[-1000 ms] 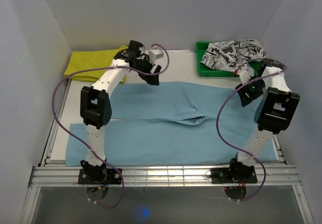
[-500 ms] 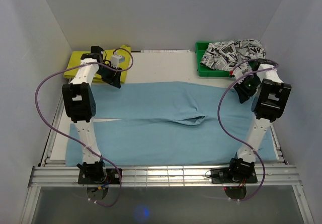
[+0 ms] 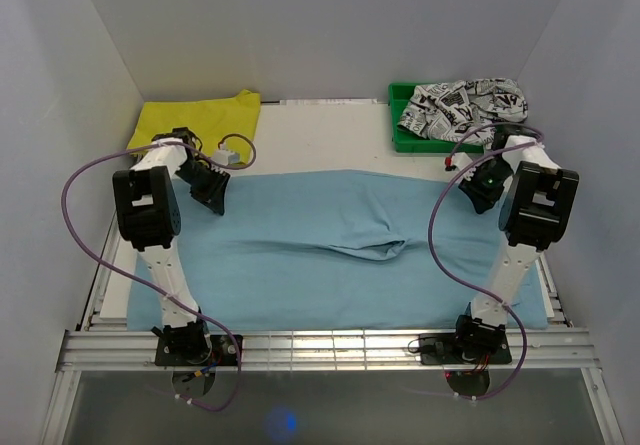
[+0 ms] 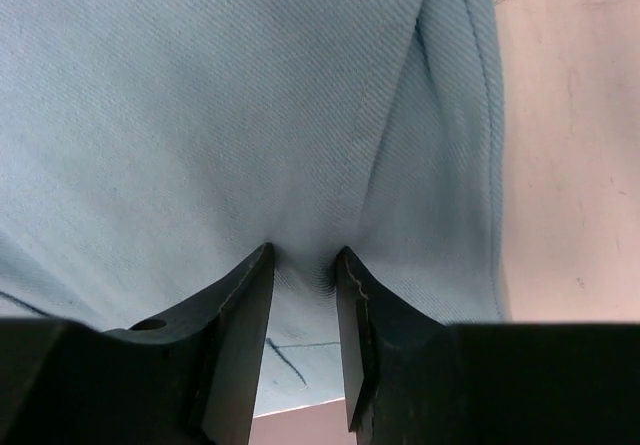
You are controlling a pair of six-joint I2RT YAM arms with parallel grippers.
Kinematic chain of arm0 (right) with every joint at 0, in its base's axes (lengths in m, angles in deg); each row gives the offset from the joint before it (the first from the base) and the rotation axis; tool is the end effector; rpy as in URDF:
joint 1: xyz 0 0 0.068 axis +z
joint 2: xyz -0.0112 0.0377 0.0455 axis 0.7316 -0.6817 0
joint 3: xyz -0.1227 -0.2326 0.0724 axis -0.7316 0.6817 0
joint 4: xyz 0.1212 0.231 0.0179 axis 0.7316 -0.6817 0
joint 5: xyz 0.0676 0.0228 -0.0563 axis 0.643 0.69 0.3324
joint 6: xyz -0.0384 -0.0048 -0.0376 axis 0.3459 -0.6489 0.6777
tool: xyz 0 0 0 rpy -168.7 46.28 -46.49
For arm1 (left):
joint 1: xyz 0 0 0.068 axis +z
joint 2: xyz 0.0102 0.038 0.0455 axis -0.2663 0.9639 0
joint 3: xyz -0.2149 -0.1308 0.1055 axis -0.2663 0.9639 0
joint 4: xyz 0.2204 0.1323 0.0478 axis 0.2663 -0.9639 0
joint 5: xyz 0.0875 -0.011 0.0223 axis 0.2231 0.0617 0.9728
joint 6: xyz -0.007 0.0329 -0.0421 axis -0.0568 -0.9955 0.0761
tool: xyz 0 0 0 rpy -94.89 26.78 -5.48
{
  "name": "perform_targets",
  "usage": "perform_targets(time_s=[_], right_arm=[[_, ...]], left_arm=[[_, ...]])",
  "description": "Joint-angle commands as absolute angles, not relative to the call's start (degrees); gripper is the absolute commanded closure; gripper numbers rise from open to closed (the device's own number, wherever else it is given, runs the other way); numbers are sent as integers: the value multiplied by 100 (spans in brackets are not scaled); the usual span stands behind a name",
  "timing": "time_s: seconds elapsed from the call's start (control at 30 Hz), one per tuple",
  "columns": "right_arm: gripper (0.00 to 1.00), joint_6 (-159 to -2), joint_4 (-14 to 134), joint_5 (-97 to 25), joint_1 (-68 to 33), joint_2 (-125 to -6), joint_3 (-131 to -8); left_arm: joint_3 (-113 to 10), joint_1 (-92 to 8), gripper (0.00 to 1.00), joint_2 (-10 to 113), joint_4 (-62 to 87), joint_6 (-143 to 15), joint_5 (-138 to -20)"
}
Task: Fold and stack the trousers
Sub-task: Flatten the trousers out, then fold the trousers
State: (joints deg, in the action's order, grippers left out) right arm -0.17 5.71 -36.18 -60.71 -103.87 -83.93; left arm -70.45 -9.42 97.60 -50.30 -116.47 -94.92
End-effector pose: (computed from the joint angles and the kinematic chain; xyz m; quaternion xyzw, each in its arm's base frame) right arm 0.3933 -0.0907 0.1648 -0.5000 0.8621 0.0185 0.0800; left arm 0.3966 0.0272 0.1624 0.2897 0.9340 -0.1946 0.0762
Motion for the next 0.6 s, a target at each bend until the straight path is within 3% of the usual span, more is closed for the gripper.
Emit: perform_targets(time_s=[0.0, 0.17, 0.27, 0.37, 0.57], right_arm=[[62, 159, -63, -3388, -6152, -10449, -8807], [55, 185, -722, -3299, -6416, -11010, -10379], [45, 396, -881, -3430, -6574, -11327, -11049], [31, 642, -803, -3492, -6653, -11485, -11155], [29, 906, -732, -3360, -6653, -11837, -11068]], left_arm=[[-7022, -684, 61, 9694, -5369, -12089, -8987], [-8129, -534, 29, 9746, -5668, -12195, -9294], [-8894, -516, 20, 9834, -5659, -12142, -9593], [-9282, -499, 14, 9904, -5370, -11958, -9691], [-9878, -376, 10, 10142, -5070, -11729, -9848]])
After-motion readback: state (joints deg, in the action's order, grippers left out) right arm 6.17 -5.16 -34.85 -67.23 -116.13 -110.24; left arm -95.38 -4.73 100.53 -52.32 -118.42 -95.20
